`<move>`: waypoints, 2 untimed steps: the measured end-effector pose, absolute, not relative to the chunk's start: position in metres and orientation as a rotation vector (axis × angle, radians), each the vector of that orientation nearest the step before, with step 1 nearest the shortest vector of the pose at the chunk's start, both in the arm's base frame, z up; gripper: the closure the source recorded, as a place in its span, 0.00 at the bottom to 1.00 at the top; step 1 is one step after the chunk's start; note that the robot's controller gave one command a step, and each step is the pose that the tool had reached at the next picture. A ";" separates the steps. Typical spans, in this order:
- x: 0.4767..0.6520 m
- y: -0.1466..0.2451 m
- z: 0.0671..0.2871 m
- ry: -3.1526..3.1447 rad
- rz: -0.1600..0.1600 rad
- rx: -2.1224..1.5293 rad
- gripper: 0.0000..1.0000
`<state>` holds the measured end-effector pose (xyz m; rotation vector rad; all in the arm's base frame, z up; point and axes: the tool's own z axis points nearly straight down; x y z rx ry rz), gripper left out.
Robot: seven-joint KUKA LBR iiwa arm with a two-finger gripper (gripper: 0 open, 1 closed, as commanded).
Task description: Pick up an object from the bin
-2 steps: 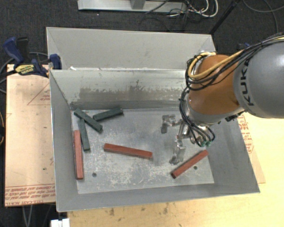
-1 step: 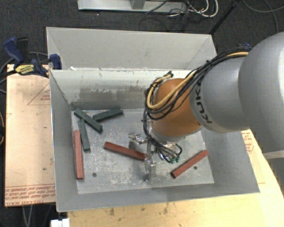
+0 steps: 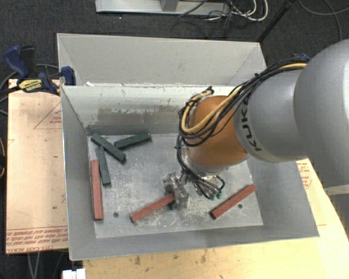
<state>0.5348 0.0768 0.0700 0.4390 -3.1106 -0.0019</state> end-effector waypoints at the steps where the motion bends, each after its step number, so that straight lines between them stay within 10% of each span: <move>1: 0.535 0.077 0.070 -3.111 -0.002 0.440 0.00; 2: 0.535 0.077 0.071 -3.112 -0.002 0.440 1.00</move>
Offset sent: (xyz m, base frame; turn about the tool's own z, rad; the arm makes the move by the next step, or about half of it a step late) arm 0.0000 0.0000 0.0000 0.0000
